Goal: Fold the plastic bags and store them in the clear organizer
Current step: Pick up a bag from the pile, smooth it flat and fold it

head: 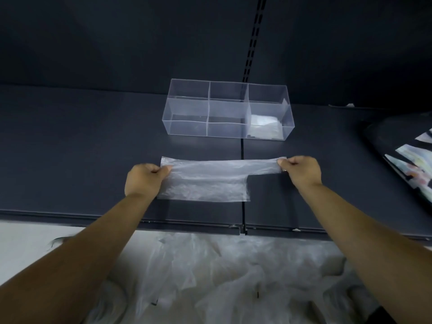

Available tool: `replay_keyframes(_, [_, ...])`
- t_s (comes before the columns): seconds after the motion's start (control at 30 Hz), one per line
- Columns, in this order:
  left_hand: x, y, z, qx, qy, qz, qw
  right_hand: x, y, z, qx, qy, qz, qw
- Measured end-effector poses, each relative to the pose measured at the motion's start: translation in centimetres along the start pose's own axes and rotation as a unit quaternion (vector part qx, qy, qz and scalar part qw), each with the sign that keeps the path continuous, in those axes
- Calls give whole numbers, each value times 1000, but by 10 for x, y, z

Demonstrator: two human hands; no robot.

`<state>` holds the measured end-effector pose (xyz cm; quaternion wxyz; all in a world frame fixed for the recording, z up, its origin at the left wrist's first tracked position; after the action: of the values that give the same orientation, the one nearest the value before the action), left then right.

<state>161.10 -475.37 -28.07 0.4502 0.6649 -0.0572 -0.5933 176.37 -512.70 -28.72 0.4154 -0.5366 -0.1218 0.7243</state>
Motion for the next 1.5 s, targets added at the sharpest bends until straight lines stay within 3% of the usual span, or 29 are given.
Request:
replay_keyframes(0.13, [-6, 9, 10, 30, 58, -94, 993, 5, -5, 1, -7, 29, 48, 998])
replay_keyframes(0.23, [-9, 35, 23, 189, 122, -171, 959, 4, -7, 6, -1, 34, 63, 997])
replay_keyframes(0.33, [13, 57, 37, 341, 49, -195, 918, -2, -22, 27, -28, 108, 95, 989])
replay_keyframes(0.4, [31, 60, 44, 389, -19, -209, 897, 5, -47, 56, -133, 182, 121, 967])
replay_keyframes(0.43, [38, 60, 46, 398, -53, -213, 891, 18, -60, 76, -197, 184, 116, 956])
replay_keyframes(0.5, [49, 55, 48, 388, -99, -214, 891, 58, -83, 117, -305, 95, 95, 943])
replay_keyframes(0.57, [57, 48, 46, 373, -129, -205, 896, 106, -95, 150, -351, -41, 91, 931])
replay_keyframes(0.63, [66, 43, 49, 369, -162, -226, 887, 145, -97, 165, -351, -105, 140, 920])
replay_keyframes(0.7, [71, 36, 51, 371, -175, -272, 870, 164, -86, 154, -316, -102, 224, 916])
replay_keyframes(0.83, [59, 18, 46, 357, -144, -301, 873, 154, -50, 116, -282, -30, 361, 888])
replay_keyframes(1.17, [12, -25, 25, 270, -165, -338, 886, 70, -9, 59, -180, 67, 371, 908])
replay_keyframes(1.27, [4, -11, 34, 293, -141, -314, 892, 51, -17, 83, -252, 102, 274, 922])
replay_keyframes(1.37, [14, 22, 60, 379, -117, -251, 883, 58, -21, 120, -377, 7, 214, 901])
replay_keyframes(1.43, [33, 38, 76, 411, -141, -215, 874, 65, -15, 130, -386, -27, 231, 893])
replay_keyframes(1.5, [53, 44, 87, 412, -173, -200, 872, 65, -15, 127, -356, -32, 215, 909])
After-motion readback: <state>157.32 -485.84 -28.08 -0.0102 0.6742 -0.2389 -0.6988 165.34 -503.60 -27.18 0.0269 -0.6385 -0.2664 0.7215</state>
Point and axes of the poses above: each hand's wrist, its own z-axis away from the middle knuckle, its own x-axis out of the palm, y = z × x, the point moved 6 cm from there along -z, towards the middle knuckle, and after that the axes turned 13 degrees about x, right-handed, at the moved point
